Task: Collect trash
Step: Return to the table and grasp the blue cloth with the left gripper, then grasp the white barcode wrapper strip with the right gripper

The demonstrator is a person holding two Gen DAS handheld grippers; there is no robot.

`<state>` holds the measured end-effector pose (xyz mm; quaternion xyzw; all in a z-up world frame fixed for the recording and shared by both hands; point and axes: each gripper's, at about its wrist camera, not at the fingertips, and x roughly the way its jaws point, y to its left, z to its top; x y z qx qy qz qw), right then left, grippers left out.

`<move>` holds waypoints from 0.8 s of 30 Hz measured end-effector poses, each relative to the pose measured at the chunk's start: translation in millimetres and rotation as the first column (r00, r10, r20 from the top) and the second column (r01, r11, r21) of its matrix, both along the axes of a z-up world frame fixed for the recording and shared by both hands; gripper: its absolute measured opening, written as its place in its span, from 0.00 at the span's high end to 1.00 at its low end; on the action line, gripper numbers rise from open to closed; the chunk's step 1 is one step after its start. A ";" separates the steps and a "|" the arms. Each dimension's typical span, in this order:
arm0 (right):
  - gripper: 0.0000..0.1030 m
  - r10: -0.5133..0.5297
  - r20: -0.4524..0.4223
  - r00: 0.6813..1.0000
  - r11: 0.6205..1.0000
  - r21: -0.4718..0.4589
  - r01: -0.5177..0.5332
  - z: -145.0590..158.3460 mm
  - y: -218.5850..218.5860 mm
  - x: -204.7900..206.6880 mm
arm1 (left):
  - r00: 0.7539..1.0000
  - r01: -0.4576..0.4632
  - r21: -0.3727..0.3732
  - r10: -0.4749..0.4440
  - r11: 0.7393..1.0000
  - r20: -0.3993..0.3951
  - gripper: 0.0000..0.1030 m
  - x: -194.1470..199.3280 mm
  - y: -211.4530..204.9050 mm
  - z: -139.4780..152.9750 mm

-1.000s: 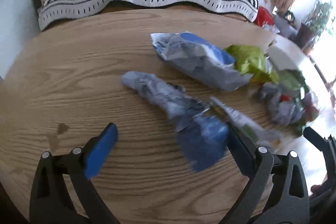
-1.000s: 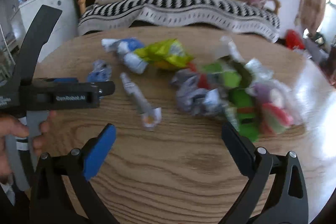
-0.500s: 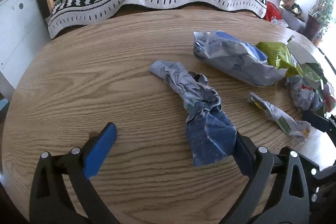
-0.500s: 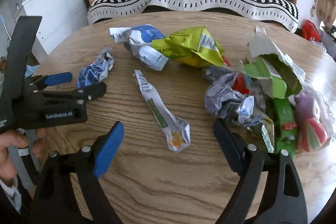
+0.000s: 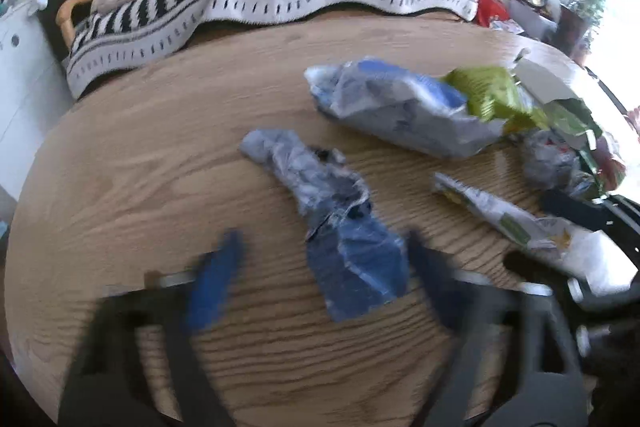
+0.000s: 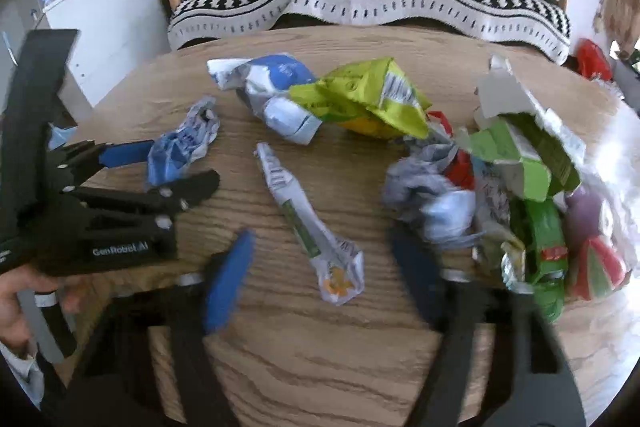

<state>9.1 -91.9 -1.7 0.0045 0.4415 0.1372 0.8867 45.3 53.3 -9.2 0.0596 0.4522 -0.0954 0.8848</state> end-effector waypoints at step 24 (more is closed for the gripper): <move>0.89 -0.019 0.078 0.997 1.000 0.003 0.019 16.7 -7.5 -27.7 | 1.000 -0.026 -0.104 0.025 0.994 -0.006 0.79 -6.5 15.6 12.0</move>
